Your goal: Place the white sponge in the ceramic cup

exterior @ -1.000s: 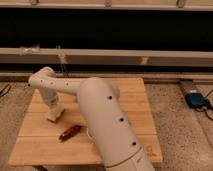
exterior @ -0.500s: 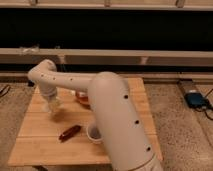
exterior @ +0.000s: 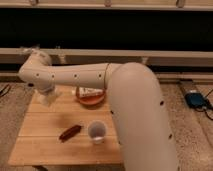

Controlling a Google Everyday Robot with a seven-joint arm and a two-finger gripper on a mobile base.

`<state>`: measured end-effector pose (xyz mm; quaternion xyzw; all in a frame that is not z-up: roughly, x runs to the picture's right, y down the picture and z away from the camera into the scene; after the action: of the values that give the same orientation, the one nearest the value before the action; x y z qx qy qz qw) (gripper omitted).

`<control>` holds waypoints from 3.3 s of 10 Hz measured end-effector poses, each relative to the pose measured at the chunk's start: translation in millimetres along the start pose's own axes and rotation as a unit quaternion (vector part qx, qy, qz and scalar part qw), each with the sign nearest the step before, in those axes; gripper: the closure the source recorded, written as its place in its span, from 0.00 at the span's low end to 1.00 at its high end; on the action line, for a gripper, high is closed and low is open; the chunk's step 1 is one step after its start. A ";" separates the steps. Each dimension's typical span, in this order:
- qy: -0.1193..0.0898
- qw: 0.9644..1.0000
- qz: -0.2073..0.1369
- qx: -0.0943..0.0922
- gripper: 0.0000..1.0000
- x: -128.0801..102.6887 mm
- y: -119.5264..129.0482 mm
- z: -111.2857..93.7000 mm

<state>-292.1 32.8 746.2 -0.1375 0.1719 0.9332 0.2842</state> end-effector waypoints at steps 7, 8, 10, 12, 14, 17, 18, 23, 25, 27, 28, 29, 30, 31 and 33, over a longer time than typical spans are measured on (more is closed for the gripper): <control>-0.100 0.990 0.093 0.023 1.00 -71.6 -91.7 -25.4; -0.111 0.988 0.107 0.028 1.00 -85.2 -101.9 -28.9; -0.126 0.983 0.128 0.036 1.00 -102.7 -116.2 -36.7; -0.133 0.980 0.139 0.042 1.00 -108.6 -128.6 -47.5; -0.134 0.979 0.146 0.047 1.00 -106.7 -143.2 -60.6; -0.120 0.976 0.174 0.057 1.00 -110.7 -172.2 -78.4; -0.100 0.975 0.190 0.056 1.00 -108.0 -179.2 -83.1; -0.036 0.971 0.229 0.049 1.00 -78.1 -195.5 -96.6; -0.022 0.969 0.240 0.057 1.00 -64.8 -205.7 -97.3; -0.014 0.964 0.258 0.068 1.00 -64.3 -217.0 -94.6; -0.011 0.961 0.266 0.071 1.00 -66.2 -220.7 -93.8; -0.007 0.959 0.275 0.074 1.00 -69.3 -222.6 -92.7; 0.002 0.956 0.285 0.076 1.00 -76.4 -224.0 -91.0; 0.024 0.952 0.298 0.073 1.00 -85.3 -223.5 -89.6; 0.063 0.944 0.317 0.063 1.00 -103.5 -218.8 -85.7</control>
<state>-69.2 119.1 652.4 -0.1163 0.2823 0.9518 -0.0299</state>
